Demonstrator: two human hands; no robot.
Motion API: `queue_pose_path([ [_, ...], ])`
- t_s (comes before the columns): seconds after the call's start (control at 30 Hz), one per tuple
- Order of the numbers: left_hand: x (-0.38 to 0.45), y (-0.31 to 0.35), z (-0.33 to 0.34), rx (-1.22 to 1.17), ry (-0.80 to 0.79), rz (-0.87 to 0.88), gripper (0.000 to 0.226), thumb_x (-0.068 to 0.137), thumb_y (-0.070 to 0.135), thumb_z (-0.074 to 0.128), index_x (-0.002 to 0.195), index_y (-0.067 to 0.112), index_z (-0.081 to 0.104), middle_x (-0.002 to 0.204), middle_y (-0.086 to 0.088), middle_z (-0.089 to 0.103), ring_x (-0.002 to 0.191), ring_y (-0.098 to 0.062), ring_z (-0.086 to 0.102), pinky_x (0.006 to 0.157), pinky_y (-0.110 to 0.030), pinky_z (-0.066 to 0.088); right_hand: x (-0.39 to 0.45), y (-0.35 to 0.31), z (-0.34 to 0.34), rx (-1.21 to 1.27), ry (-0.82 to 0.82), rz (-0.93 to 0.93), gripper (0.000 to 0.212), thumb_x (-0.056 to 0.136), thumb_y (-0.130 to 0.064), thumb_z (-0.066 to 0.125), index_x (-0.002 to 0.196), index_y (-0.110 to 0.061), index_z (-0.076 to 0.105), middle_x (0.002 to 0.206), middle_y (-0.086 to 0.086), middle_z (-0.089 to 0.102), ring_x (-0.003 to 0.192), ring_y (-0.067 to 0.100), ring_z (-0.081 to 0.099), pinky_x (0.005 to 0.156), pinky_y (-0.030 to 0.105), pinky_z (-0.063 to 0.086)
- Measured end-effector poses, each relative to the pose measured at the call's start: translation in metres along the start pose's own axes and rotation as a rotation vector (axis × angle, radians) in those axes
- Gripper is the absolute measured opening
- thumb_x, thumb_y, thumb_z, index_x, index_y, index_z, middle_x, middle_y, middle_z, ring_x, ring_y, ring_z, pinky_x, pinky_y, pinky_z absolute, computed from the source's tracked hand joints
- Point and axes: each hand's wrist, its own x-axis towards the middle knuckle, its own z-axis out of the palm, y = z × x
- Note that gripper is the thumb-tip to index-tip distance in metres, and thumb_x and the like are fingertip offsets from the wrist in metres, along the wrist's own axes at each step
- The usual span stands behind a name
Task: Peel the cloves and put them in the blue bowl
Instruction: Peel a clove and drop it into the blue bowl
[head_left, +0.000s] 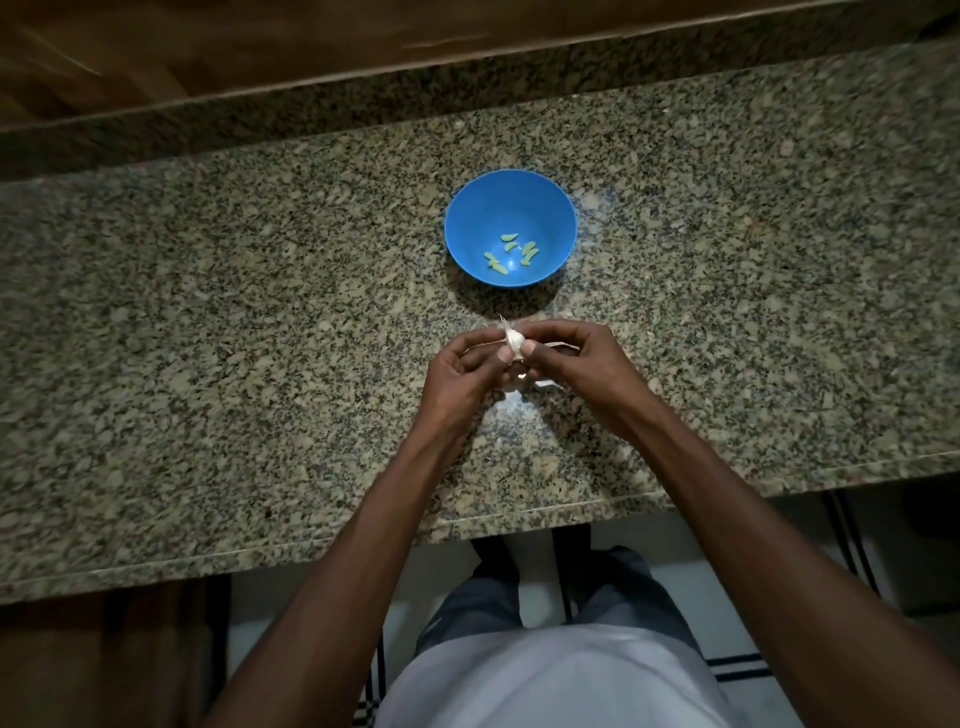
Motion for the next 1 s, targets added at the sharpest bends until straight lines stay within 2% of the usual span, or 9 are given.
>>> queue_pose_path([
  [0.13,-0.004,0.001,0.002,0.076,0.072,0.059,0.018,0.091,0.002,0.075,0.108,-0.003,0.071,0.1,-0.016,0.078,0.086,-0.021,0.076,0.071,-0.026,0.059,0.004,0.001,-0.003,0.012,-0.029,0.017,0.019,0.093,-0.013,0.078,0.113,-0.011,0.078,0.111,0.009,0.079,0.108,0.039,0.072,0.096,0.053,0.06],
  [0.27,-0.01,0.001,0.007,0.175,0.124,0.143,0.019,0.093,0.009,0.075,0.11,0.0,0.076,0.104,-0.011,0.078,0.093,-0.016,0.075,0.075,-0.025,0.058,0.008,0.003,-0.01,0.059,-0.081,0.026,0.024,0.092,-0.011,0.078,0.115,-0.006,0.075,0.109,0.017,0.078,0.104,0.036,0.075,0.094,0.05,0.059],
  [0.43,-0.017,0.005,0.015,0.246,0.16,0.177,0.025,0.092,0.019,0.079,0.113,0.006,0.078,0.102,-0.006,0.08,0.097,-0.021,0.077,0.083,-0.032,0.061,0.011,0.0,-0.019,0.011,-0.15,0.025,0.029,0.09,-0.021,0.082,0.118,-0.017,0.078,0.112,0.005,0.079,0.107,0.027,0.075,0.095,0.053,0.059],
  [0.57,-0.021,0.006,0.018,0.31,0.172,0.164,0.025,0.091,0.021,0.079,0.112,0.006,0.079,0.098,-0.006,0.08,0.091,-0.021,0.077,0.083,-0.033,0.062,0.012,-0.001,-0.024,0.017,-0.193,0.025,0.029,0.089,-0.02,0.082,0.118,-0.014,0.079,0.115,0.003,0.079,0.11,0.029,0.074,0.099,0.053,0.058],
  [0.77,-0.022,0.01,0.015,0.375,0.108,0.13,0.026,0.09,0.019,0.079,0.111,0.003,0.078,0.097,-0.009,0.08,0.092,-0.026,0.077,0.087,-0.038,0.062,0.013,-0.002,-0.034,0.004,-0.264,0.036,0.027,0.089,-0.009,0.08,0.116,-0.005,0.077,0.108,0.007,0.08,0.101,0.022,0.077,0.084,0.029,0.059],
  [0.87,-0.021,0.01,0.017,0.412,0.116,0.137,0.027,0.09,0.022,0.08,0.111,0.004,0.079,0.097,-0.008,0.08,0.092,-0.027,0.077,0.089,-0.044,0.063,0.016,0.002,-0.034,0.007,-0.236,0.047,0.027,0.085,-0.011,0.084,0.112,-0.006,0.078,0.104,0.009,0.08,0.098,0.024,0.077,0.083,0.031,0.059],
  [1.0,-0.022,0.008,0.026,0.448,0.157,0.152,0.032,0.086,0.023,0.085,0.109,0.003,0.079,0.095,-0.006,0.08,0.088,-0.023,0.078,0.084,-0.043,0.064,0.017,0.003,-0.035,0.012,-0.22,0.06,0.032,0.08,-0.014,0.088,0.109,-0.004,0.079,0.103,0.01,0.08,0.096,0.024,0.078,0.08,0.03,0.06],
])
